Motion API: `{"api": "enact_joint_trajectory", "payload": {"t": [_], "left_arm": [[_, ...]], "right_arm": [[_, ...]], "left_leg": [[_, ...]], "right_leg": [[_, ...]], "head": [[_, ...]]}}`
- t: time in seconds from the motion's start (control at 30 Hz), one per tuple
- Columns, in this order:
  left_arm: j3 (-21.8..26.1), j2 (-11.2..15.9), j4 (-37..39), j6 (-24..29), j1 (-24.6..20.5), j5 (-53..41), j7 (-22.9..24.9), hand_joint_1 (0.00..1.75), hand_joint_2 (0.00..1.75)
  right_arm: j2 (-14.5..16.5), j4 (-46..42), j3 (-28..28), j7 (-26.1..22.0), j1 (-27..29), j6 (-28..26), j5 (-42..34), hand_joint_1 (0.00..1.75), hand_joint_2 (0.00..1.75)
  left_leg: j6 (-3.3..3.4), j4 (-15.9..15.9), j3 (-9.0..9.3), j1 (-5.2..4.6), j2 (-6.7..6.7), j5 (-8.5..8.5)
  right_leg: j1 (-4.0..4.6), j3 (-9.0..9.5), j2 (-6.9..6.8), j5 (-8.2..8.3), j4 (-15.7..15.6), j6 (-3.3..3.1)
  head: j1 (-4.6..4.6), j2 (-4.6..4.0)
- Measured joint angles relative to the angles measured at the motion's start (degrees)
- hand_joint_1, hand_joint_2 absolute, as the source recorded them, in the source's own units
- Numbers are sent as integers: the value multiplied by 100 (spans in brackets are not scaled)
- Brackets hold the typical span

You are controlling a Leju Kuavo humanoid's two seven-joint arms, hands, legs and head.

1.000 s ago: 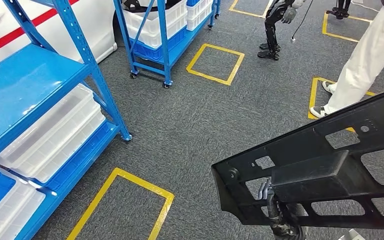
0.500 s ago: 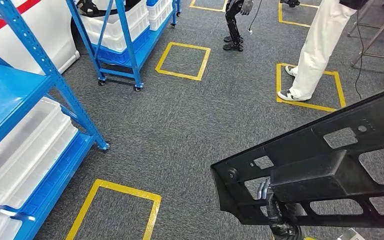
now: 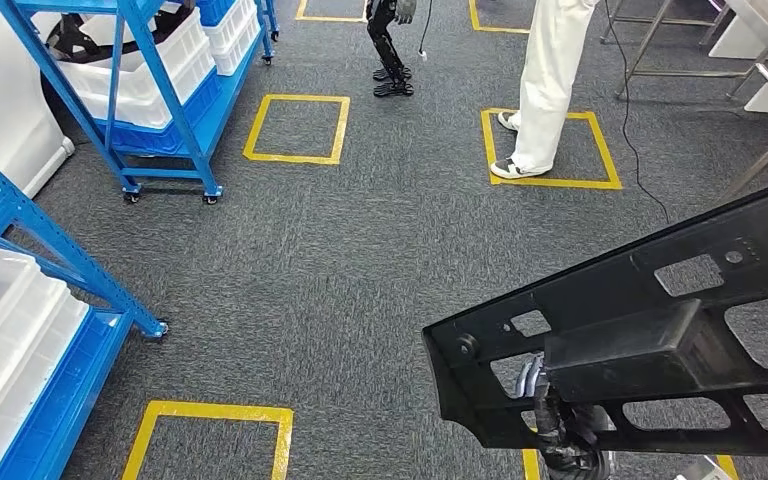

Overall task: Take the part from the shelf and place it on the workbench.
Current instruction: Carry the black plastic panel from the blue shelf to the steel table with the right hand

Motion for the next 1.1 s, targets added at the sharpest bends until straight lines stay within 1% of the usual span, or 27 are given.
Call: {"api": "enact_joint_trajectory", "payload": {"t": [0.03,0.07,0.1,0.13,0.17,0.2,0.23,0.27,0.3,0.33,0.37,0.4,0.47,0.53,0.6,0.63,0.7,0.73,0.77,0.8,0.83,0.87,0.9,0.97,1.03,1.07,1.1], "left_arm": [[-1,0,0,0,-7,-14,-2,0,0],[-1,1,0,0,-15,-22,-4,0,0],[0,2,-1,1,-22,-28,-5,0,0],[0,4,-1,1,-27,-32,-8,0,0],[0,7,-1,1,-27,-37,-11,0,0],[1,9,-1,1,-23,-46,-14,0,0],[1,13,-1,1,-15,-57,-16,0,0],[1,16,-1,1,-9,-72,-17,0,0],[2,21,-1,0,-8,-87,-18,0,0],[2,24,-1,-1,-13,-101,-18,0,0],[2,26,-1,-1,-22,-114,-18,0,0],[2,26,-1,-1,-31,-126,-18,0,0],[2,28,-1,-1,-42,-143,-18,0,0],[2,35,0,-2,-55,-167,-18,0,0],[2,40,2,-3,-75,-189,-19,0,0],[2,45,3,-3,-84,-197,-21,0,0],[1,58,5,-2,-93,-205,-30,0,0],[1,67,7,-2,-91,-208,-34,0,0],[1,73,9,-1,-86,-210,-36,0,0],[1,80,10,-1,-79,-211,-35,0,0],[2,86,11,-1,-74,-211,-35,0,0],[2,92,12,-1,-72,-212,-36,0,0],[2,96,12,-1,-72,-213,-36,0,0],[2,107,13,-1,-75,-226,-36,0,0],[3,114,14,2,-76,-248,-35,0,0],[3,115,14,3,-80,-257,-35,0,0],[3,114,15,4,-84,-263,-35,0,0]], "right_arm": [[0,-12,-4,-2,23,-4,-26,175,175],[0,-28,-13,-2,48,-8,-45,175,175],[0,-41,-23,-3,75,-13,-57,175,175],[0,-54,-34,-4,92,-17,-65,175,175],[0,-63,-40,-2,98,-17,-72,175,175],[0,-67,-44,2,103,-18,-85,175,175],[0,-71,-46,9,104,-18,-100,175,175],[-1,-73,-52,21,109,-19,-114,175,175],[-1,-73,-62,36,117,-19,-125,175,175],[-2,-74,-73,55,125,-20,-131,175,175],[-2,-80,-84,72,132,-20,-133,175,175],[-2,-90,-92,88,138,-20,-134,175,175],[-2,-119,-102,106,139,-24,-134,175,175],[-1,-144,-117,119,137,-33,-132,175,175],[-1,-166,-137,141,145,-54,-125,175,175],[0,-180,-146,153,151,-70,-121,175,175],[1,-207,-154,172,149,-92,-118,175,175],[1,-214,-155,180,147,-97,-117,175,175],[2,-215,-155,187,145,-97,-117,175,175],[2,-215,-156,192,148,-96,-117,175,175],[2,-215,-157,195,154,-96,-117,175,175],[2,-215,-158,195,156,-97,-117,175,175],[2,-215,-160,195,156,-97,-117,175,175],[2,-216,-162,198,152,-99,-116,175,175],[2,-219,-164,209,153,-107,-107,175,175],[1,-223,-166,218,156,-113,-97,175,175],[1,-229,-168,228,163,-120,-85,175,175]], "left_leg": [[31,-17,11,-16,-19,-16],[78,-31,15,-17,45,1],[121,-57,26,-18,117,23],[170,-86,40,-16,190,46],[210,-115,45,-13,273,67],[234,-127,46,-26,359,74],[250,-132,45,-41,442,73],[258,-131,42,-55,533,68],[262,-130,43,-64,618,60],[264,-129,48,-69,696,50],[259,-129,61,-72,767,38],[248,-130,83,-74,830,22],[208,-129,127,-88,933,-16],[153,-133,160,-104,1027,-46],[97,-152,190,-108,1117,-71],[74,-121,191,-100,1057,-115],[45,236,45,-80,776,-361],[37,587,-117,-72,610,-541],[29,983,-320,-70,530,-704],[21,1308,-499,-70,496,-795],[15,1462,-608,-69,482,-770],[15,1389,-613,-68,473,-628],[20,1098,-513,-65,442,-398],[40,348,-233,-44,187,-12],[64,-1,-109,-36,-34,78],[81,-20,-100,-48,-37,70],[111,-32,-94,-47,27,85]], "right_leg": [[-4,-26,62,12,5,42],[-15,-47,127,32,-4,82],[-20,-65,105,30,11,112],[-18,-104,1,-15,77,137],[-11,-195,-164,-133,261,157],[-6,-335,-359,-309,561,172],[-5,-513,-487,-499,929,190],[-12,-690,-549,-654,1296,205],[-21,-800,-569,-711,1525,212],[-28,-810,-580,-662,1555,213],[-33,-706,-604,-520,1369,206],[-30,-501,-666,-322,1000,187],[17,-102,-915,-74,258,123],[80,23,-1023,-48,-19,61],[82,20,-890,-24,-62,6],[64,38,-830,-5,-103,-28],[21,81,-712,34,-176,-98],[23,88,-651,39,-184,-120],[25,87,-580,40,-179,-133],[27,87,-501,39,-172,-138],[30,88,-415,34,-160,-139],[29,90,-329,28,-144,-133],[26,94,-245,18,-124,-121],[22,75,-94,-13,-58,-76],[13,18,35,-20,-10,-7],[9,-8,99,-9,-6,33],[-1,-23,160,9,-20,73]], "head": [[0,0],[1,0],[1,0],[2,0],[2,0],[2,0],[2,0],[2,0],[2,0],[2,0],[2,0],[2,0],[2,0],[2,0],[1,0],[1,0],[0,0],[0,0],[-1,0],[-1,0],[-1,0],[-1,0],[-1,0],[0,0],[1,0],[1,0],[0,0]]}}
